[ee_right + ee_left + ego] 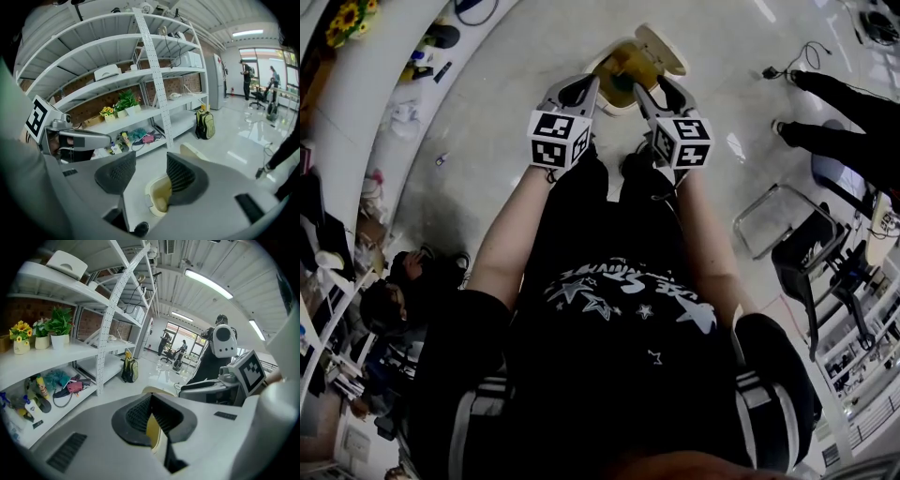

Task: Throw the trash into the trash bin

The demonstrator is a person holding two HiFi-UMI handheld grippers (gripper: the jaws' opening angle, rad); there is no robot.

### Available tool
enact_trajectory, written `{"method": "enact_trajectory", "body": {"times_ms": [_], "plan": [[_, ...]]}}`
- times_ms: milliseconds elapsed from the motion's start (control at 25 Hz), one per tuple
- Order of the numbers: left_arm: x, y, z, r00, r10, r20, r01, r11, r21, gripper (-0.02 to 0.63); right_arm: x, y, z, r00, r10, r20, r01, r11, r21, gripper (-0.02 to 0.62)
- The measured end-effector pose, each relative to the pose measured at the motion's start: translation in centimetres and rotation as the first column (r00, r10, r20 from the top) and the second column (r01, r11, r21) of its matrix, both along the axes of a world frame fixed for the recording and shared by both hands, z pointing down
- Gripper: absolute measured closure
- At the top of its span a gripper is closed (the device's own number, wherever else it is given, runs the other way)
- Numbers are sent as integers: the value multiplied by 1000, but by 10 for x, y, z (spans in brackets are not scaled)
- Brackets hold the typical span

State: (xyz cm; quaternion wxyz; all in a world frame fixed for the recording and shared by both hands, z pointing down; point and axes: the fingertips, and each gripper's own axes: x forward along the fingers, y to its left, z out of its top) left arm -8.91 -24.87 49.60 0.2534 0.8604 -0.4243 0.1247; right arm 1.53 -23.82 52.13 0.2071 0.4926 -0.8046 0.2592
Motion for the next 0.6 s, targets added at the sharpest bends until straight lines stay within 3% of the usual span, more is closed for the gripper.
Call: {"method": "enact_trajectory", "body": {"times_ms": [240,600], "plan": [[14,8,-26,1000,-2,-2,2,999,36,597,8,6,-19,999,-14,31,13,1000,12,397],[22,41,-60,995,-101,4,100,990,95,597,32,34,-41,995,-97,36,96,994,46,399]]}}
